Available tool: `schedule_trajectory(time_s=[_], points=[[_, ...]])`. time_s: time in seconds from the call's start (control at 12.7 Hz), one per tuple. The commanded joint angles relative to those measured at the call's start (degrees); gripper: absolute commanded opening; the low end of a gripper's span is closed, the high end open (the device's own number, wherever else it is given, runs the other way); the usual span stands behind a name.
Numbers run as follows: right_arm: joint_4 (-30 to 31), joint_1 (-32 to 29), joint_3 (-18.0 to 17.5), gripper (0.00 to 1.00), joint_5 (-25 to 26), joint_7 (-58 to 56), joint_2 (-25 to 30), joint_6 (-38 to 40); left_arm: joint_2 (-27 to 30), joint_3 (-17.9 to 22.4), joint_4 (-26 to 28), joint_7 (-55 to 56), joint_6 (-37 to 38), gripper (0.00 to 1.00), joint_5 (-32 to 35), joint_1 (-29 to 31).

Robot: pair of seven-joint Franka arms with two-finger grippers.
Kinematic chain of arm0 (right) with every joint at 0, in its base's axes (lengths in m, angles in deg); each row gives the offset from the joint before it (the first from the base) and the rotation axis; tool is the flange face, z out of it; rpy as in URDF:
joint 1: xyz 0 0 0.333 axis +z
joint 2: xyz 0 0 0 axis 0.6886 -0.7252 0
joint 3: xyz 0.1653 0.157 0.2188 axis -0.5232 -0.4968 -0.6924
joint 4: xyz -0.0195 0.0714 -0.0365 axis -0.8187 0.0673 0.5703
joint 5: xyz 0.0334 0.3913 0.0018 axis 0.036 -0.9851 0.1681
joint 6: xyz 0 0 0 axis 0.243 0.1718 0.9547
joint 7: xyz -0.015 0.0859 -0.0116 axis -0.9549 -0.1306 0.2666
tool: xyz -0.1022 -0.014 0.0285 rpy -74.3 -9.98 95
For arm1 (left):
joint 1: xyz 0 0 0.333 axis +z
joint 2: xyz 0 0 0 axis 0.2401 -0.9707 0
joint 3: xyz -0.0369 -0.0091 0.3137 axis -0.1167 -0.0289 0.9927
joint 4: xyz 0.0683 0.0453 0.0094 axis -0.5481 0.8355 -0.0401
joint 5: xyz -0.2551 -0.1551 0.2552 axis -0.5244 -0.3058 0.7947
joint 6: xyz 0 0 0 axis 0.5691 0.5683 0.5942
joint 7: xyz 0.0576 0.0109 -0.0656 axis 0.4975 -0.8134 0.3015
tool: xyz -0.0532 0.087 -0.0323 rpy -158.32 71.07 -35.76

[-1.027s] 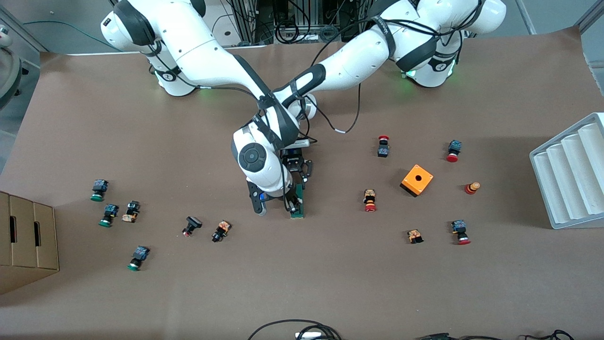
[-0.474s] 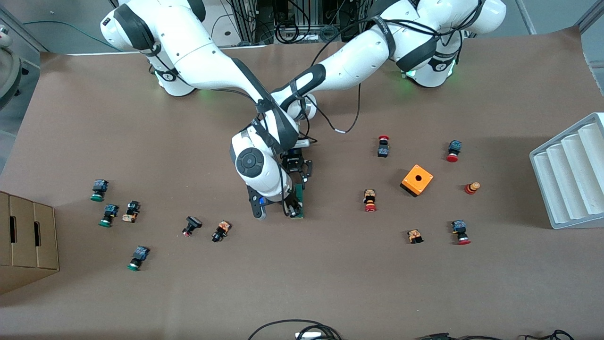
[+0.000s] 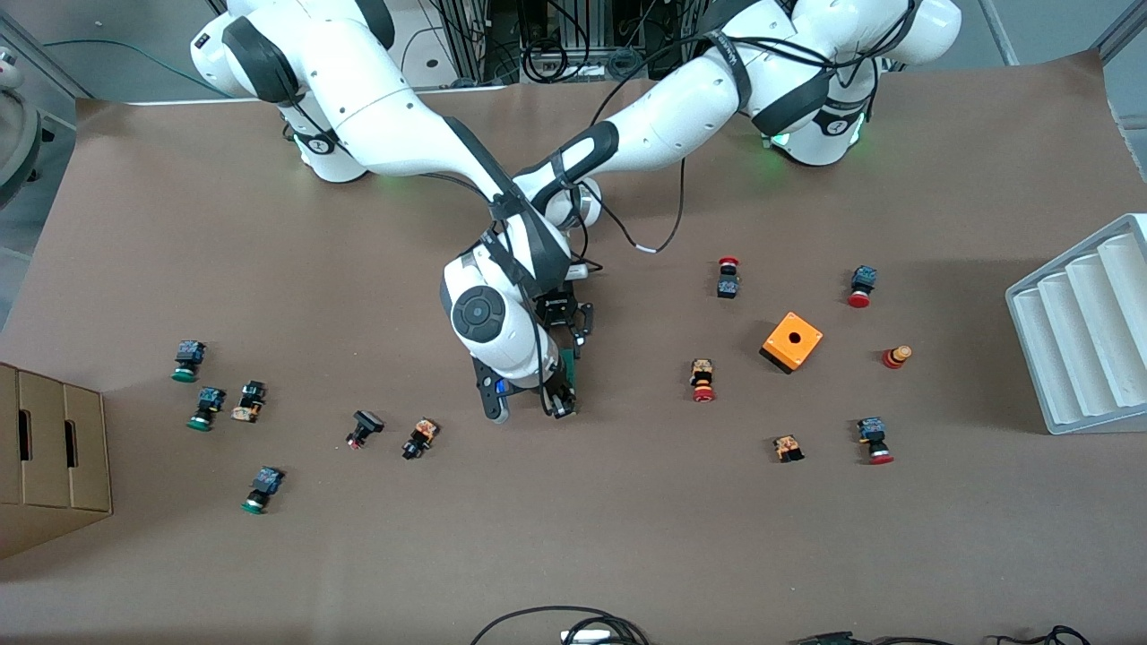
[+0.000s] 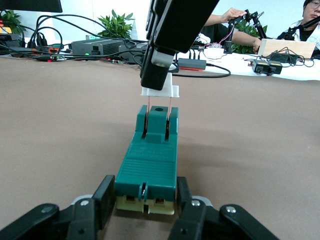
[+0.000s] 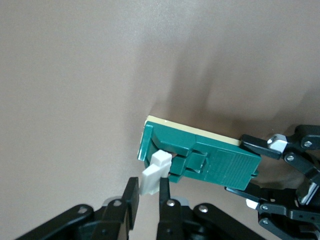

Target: Close load switch with both arms

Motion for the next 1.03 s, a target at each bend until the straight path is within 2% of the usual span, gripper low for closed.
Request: schedule_trajectory(time_s=[0.0, 0.95], points=[[-3.7, -1.0, -0.4, 0.21, -1.8, -0.5, -3.3, -0.3, -1.2, -0.3, -1.0, -0.3, 0.2, 0.57, -0.1, 0.1], [-7.0, -2.8, -0.4, 0.21, -1.7, -2.2, -7.3, -1.1, -1.2, -0.3, -1.0, -0.3, -0.2, 0.58, -0.1, 0.1]])
